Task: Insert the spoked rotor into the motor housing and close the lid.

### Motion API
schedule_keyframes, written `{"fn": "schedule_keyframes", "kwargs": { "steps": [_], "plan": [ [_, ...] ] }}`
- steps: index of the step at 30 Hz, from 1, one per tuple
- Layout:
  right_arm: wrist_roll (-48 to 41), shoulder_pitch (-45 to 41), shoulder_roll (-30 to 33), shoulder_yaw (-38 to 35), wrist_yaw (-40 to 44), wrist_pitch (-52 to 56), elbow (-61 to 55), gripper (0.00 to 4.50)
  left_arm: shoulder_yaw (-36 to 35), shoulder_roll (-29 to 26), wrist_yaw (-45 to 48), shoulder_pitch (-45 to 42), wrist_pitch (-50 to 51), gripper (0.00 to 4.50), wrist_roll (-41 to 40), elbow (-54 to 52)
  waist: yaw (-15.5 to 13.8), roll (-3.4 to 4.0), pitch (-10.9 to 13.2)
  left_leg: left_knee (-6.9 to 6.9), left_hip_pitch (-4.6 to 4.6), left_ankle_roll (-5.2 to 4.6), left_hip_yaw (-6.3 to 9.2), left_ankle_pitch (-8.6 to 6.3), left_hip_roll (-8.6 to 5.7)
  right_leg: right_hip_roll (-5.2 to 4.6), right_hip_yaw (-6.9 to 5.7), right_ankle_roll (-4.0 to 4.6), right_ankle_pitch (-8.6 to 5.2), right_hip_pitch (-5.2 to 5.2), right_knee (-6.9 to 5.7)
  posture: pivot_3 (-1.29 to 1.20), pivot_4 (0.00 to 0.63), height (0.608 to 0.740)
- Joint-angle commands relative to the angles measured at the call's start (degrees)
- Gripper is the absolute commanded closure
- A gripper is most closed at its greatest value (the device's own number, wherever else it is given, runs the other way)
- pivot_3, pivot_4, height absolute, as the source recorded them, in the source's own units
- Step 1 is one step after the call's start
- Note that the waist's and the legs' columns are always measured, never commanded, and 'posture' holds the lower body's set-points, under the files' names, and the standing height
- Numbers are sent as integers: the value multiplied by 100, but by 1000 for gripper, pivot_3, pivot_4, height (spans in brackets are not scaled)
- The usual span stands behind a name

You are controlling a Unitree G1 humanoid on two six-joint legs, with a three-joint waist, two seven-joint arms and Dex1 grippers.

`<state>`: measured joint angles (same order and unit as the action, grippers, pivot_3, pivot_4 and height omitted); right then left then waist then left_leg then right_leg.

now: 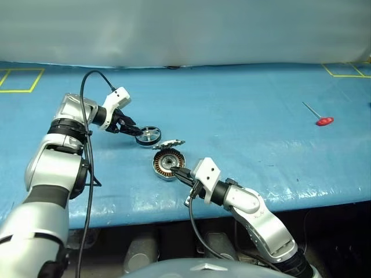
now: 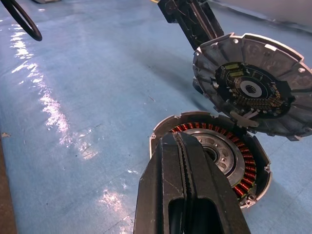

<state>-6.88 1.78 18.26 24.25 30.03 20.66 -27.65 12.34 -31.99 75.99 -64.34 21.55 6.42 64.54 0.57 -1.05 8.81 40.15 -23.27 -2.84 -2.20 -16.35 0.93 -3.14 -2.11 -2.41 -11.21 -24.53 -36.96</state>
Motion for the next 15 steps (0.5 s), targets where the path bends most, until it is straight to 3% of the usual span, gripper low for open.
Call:
{"fn": "schedule_keyframes", "kwargs": {
  "steps": [1,15],
  "plan": [
    [-4,26,-15,0,-24,6,-154,4500,-96,49,-308,-182,-271,48,11,-129,1,0,0,1,0,0,0,0,0,-1,0,0,0,0,0,0,150,740],
    [46,76,-36,19,-75,69,-186,4500,66,414,-242,-323,-18,48,119,23,6,-1,0,1,0,-2,1,0,-31,-3,2,-3,2,0,-1,0,150,740]
  ]
}}
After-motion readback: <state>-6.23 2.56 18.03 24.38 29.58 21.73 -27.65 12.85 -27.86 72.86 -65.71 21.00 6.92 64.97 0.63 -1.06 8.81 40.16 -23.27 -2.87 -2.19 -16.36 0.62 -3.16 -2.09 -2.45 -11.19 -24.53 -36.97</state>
